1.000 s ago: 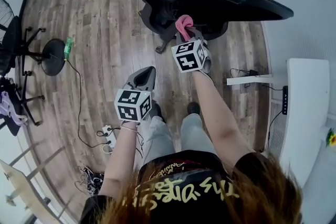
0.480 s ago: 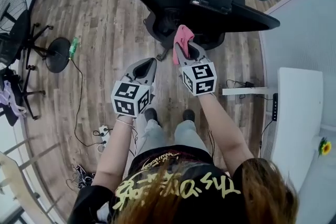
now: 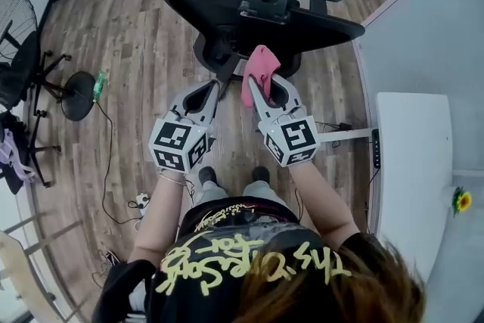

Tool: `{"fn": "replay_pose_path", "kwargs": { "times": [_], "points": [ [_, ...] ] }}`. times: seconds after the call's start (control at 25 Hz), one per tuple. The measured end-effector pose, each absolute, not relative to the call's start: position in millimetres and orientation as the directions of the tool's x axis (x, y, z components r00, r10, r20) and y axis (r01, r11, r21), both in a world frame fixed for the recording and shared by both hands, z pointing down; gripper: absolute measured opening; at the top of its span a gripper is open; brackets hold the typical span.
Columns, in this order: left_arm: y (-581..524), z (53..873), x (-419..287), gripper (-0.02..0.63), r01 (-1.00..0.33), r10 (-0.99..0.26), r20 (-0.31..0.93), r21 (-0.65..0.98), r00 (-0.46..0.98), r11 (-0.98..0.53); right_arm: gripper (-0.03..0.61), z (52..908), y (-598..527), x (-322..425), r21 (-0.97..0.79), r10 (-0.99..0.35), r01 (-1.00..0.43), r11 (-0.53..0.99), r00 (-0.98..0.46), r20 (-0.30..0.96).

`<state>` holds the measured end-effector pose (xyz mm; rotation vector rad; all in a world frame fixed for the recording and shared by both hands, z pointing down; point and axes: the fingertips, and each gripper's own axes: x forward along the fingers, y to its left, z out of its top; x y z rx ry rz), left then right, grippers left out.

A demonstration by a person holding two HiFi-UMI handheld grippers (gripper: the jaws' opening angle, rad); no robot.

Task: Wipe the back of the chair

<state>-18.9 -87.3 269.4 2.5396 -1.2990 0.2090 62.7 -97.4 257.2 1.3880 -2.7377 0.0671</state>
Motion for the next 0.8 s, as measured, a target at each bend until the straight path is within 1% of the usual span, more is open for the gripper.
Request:
{"fn": "replay_pose_path", "kwargs": {
  "times": [0.2, 0.36, 0.64, 0.8],
  "points": [
    [-76, 226, -2, -0.006, -0.791, -0.771, 0.178, 0.145, 0.612, -0.594, 0.058, 221, -68, 79, 0.039, -0.8, -0.799, 0.6, -0.6, 0.01],
    [-68, 208, 4, -0.006, -0.788, -0.776, 0.137, 0.133, 0.615, -0.601, 0.058, 203, -49, 88, 0.063, -0.795, -0.795, 0.603, -0.606, -0.034],
    [-61, 208, 21, -0.006, -0.761, -0.747, 0.146, 0.123, 0.649, -0.637, 0.058, 192, -39, 108, 0.038, -0.796, -0.8, 0.599, -0.6, -0.078],
    [-61, 204, 26, -0.006, -0.759, -0.747, 0.135, 0.119, 0.651, -0.64, 0.058, 194, -40, 120, 0.022, -0.802, -0.806, 0.592, -0.592, -0.078]
  ]
}}
